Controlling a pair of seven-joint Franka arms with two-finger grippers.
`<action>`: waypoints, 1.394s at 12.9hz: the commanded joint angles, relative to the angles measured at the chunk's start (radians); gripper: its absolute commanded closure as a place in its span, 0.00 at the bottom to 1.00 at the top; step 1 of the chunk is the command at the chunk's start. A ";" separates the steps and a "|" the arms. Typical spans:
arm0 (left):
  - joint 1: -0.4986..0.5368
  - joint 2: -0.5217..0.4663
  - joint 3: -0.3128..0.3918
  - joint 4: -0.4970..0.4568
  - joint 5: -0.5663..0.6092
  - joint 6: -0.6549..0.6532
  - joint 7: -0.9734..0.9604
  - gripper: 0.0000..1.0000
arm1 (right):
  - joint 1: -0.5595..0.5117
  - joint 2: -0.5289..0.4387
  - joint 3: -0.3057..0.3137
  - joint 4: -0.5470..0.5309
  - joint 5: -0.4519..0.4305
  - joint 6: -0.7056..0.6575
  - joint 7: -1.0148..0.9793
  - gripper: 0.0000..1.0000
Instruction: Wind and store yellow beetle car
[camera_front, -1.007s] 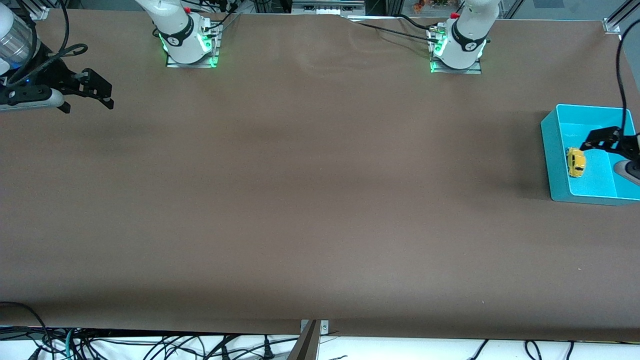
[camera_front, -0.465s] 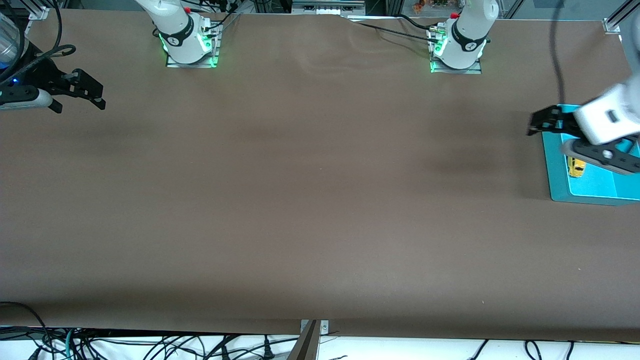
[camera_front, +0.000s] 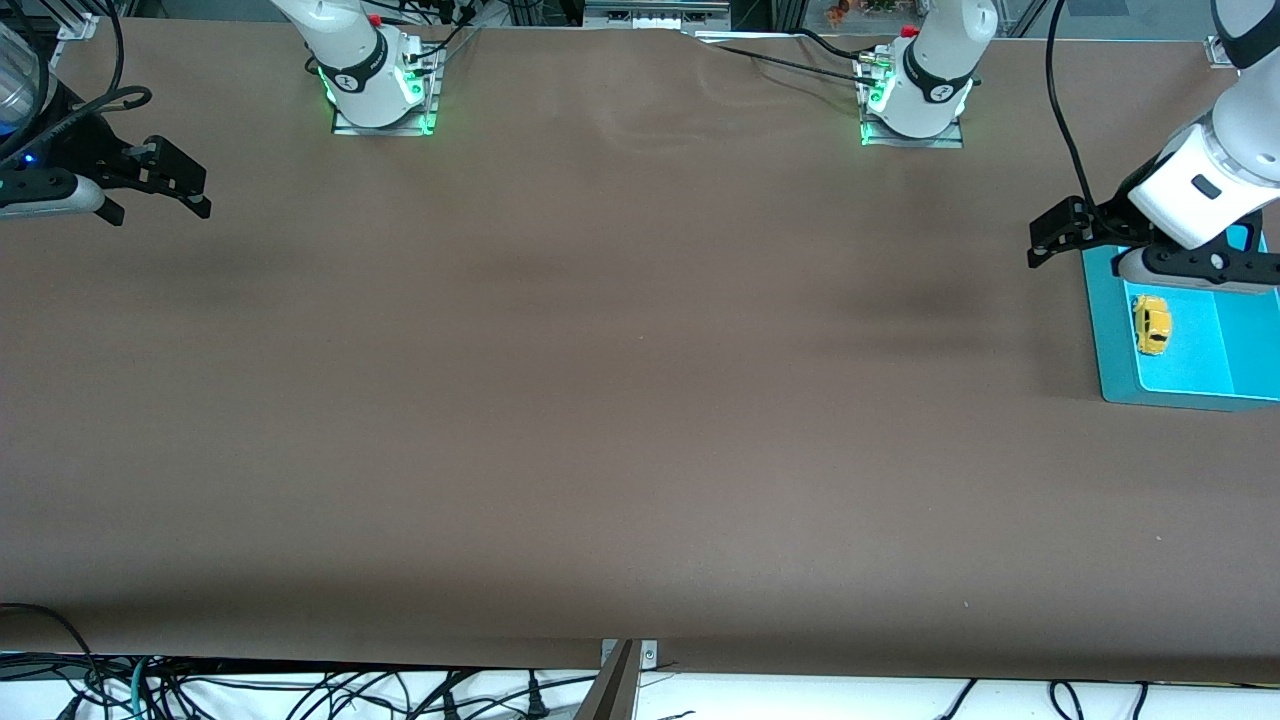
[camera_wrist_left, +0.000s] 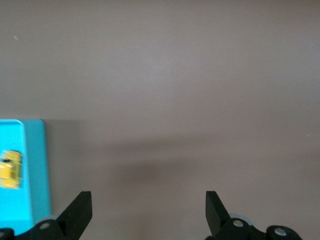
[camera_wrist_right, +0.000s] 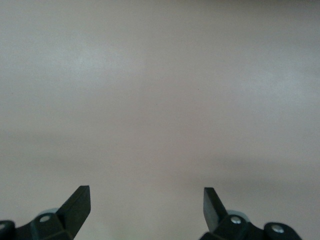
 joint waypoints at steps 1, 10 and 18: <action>-0.009 -0.021 0.015 -0.029 -0.039 0.014 -0.041 0.00 | 0.007 -0.001 -0.006 0.016 0.005 -0.012 -0.010 0.00; -0.017 -0.020 0.008 -0.001 0.060 -0.037 0.048 0.00 | 0.007 -0.001 -0.006 0.016 0.005 -0.015 -0.010 0.00; -0.013 -0.011 0.008 0.011 0.055 -0.047 0.050 0.00 | 0.007 0.000 -0.006 0.014 0.005 -0.030 -0.010 0.00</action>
